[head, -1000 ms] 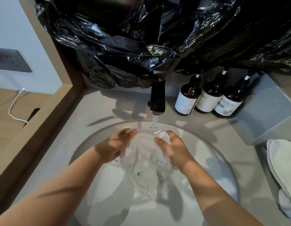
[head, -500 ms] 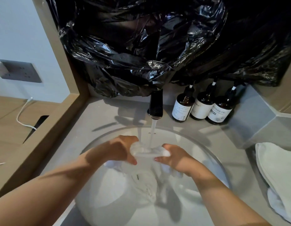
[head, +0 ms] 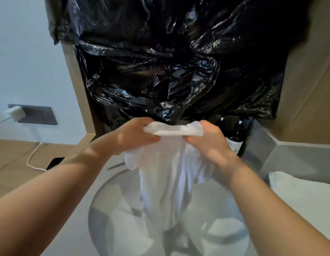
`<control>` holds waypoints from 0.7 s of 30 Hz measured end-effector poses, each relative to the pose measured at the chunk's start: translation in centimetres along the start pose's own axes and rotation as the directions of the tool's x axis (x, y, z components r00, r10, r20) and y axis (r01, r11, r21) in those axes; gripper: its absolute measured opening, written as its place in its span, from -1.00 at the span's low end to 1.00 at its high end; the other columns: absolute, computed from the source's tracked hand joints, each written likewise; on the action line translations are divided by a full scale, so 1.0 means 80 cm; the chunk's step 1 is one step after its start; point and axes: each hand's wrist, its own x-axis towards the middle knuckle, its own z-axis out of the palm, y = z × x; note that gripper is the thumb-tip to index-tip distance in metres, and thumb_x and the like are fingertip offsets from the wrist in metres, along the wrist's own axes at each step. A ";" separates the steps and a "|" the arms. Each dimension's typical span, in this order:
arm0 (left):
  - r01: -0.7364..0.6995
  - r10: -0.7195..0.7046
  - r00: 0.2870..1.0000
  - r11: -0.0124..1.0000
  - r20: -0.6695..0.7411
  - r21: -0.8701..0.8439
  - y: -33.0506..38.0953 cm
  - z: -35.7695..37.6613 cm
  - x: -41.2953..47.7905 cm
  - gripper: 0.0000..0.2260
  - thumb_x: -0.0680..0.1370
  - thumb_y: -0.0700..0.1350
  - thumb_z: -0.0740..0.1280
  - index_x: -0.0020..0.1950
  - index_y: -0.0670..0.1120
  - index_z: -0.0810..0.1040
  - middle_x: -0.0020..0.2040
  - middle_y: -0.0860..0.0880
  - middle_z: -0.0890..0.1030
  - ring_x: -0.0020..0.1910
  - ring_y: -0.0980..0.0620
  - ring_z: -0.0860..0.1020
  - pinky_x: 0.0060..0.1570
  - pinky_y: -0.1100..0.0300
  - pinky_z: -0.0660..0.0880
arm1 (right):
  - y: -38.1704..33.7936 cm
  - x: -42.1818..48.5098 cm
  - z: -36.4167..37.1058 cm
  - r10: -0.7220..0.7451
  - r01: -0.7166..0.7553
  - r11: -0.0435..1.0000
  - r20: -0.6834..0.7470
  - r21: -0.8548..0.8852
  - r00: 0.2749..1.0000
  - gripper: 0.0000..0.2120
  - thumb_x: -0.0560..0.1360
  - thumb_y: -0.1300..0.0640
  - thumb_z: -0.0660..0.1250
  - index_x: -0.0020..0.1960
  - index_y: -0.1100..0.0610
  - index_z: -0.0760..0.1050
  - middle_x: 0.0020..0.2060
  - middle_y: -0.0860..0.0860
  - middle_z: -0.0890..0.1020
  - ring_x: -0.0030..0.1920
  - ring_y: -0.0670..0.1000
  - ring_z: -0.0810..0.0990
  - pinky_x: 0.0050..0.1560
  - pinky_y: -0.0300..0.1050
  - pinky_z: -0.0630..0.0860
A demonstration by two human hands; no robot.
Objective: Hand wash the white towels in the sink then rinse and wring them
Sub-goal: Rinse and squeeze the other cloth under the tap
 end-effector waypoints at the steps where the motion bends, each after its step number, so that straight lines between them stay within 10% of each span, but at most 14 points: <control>1: -0.039 0.038 0.999 0.996 -0.012 -0.078 0.012 -0.006 -0.001 -0.88 0.48 -0.22 0.43 -0.02 -0.12 0.53 -0.27 -0.01 0.52 -0.39 0.21 0.49 -0.38 0.40 0.42 | -0.010 0.002 -0.006 0.002 0.000 0.994 -0.023 0.110 1.000 -0.83 0.44 0.17 0.40 -0.22 0.01 0.42 -0.27 -0.10 0.50 -0.23 -0.09 0.47 -0.27 -0.25 0.36; 6: -0.112 0.086 0.990 0.962 -0.110 -0.250 0.066 -0.044 -0.001 -0.85 0.46 -0.27 0.43 -0.04 -0.06 0.57 -0.19 -0.05 0.62 -0.28 0.05 0.61 -0.22 0.14 0.60 | -0.067 0.018 -0.028 -0.091 0.122 0.945 -0.116 0.303 0.989 -0.78 0.46 0.28 0.39 -0.25 0.06 0.41 -0.31 -0.07 0.49 -0.28 -0.13 0.47 -0.24 -0.25 0.41; 21: -0.300 0.225 0.908 0.938 -0.353 -0.175 0.138 -0.083 -0.005 -0.81 0.45 -0.22 0.45 -0.13 0.05 0.52 -0.25 0.09 0.58 -0.40 0.26 0.57 -0.32 0.29 0.58 | -0.147 0.045 -0.072 -0.213 0.293 0.911 -0.279 0.289 0.937 -0.79 0.42 0.26 0.43 -0.07 0.01 0.48 -0.19 -0.10 0.60 -0.15 -0.17 0.59 -0.19 -0.37 0.53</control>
